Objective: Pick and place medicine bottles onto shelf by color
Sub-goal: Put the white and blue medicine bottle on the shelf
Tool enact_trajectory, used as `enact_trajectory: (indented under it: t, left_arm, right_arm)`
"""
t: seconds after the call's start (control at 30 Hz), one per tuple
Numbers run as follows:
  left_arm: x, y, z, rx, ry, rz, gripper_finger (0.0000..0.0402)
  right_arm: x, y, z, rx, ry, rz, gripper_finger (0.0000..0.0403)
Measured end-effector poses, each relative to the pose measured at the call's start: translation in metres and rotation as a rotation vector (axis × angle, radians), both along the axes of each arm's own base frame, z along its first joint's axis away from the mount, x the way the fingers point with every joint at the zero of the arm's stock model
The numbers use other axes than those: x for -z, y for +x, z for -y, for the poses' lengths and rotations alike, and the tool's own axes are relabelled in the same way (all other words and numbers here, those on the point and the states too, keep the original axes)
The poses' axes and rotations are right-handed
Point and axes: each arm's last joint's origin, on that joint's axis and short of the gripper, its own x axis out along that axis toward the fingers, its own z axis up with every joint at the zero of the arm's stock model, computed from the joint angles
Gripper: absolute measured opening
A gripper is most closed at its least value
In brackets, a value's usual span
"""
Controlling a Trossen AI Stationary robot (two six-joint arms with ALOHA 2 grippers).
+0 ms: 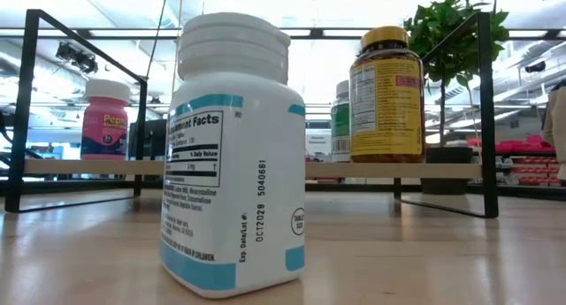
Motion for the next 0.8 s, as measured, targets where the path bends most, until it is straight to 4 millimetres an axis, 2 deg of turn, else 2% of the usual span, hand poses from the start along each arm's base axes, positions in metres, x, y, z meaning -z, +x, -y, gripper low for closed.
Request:
enact_trajectory:
  t: [0.1, 0.2, 0.37, 0.53, 0.8]
  left_arm:
    - [0.006, 0.012, 0.005, 0.013, -0.039, 0.018, 0.0239]
    - [0.014, 0.026, 0.01, 0.097, -0.069, 0.036, 0.0235]
    - [0.042, 0.042, 0.018, 0.241, -0.022, -0.028, 0.024]
    - [0.056, 0.049, 0.027, 0.403, 0.14, 0.03, 0.0255]
    - [0.082, 0.066, 0.022, 0.354, 0.142, -0.042, 0.0283]
  right_arm:
    - [-0.021, -0.015, 0.011, -0.031, -0.061, 0.032, 0.0006]
    - [-0.035, -0.027, 0.025, -0.056, -0.117, 0.019, 0.0006]
    - [-0.051, -0.043, 0.048, -0.049, -0.158, -0.011, 0.0006]
    - [-0.057, -0.049, 0.06, 0.007, -0.219, -0.002, 0.0006]
    - [-0.053, -0.048, 0.059, 0.026, -0.236, -0.007, 0.0018]
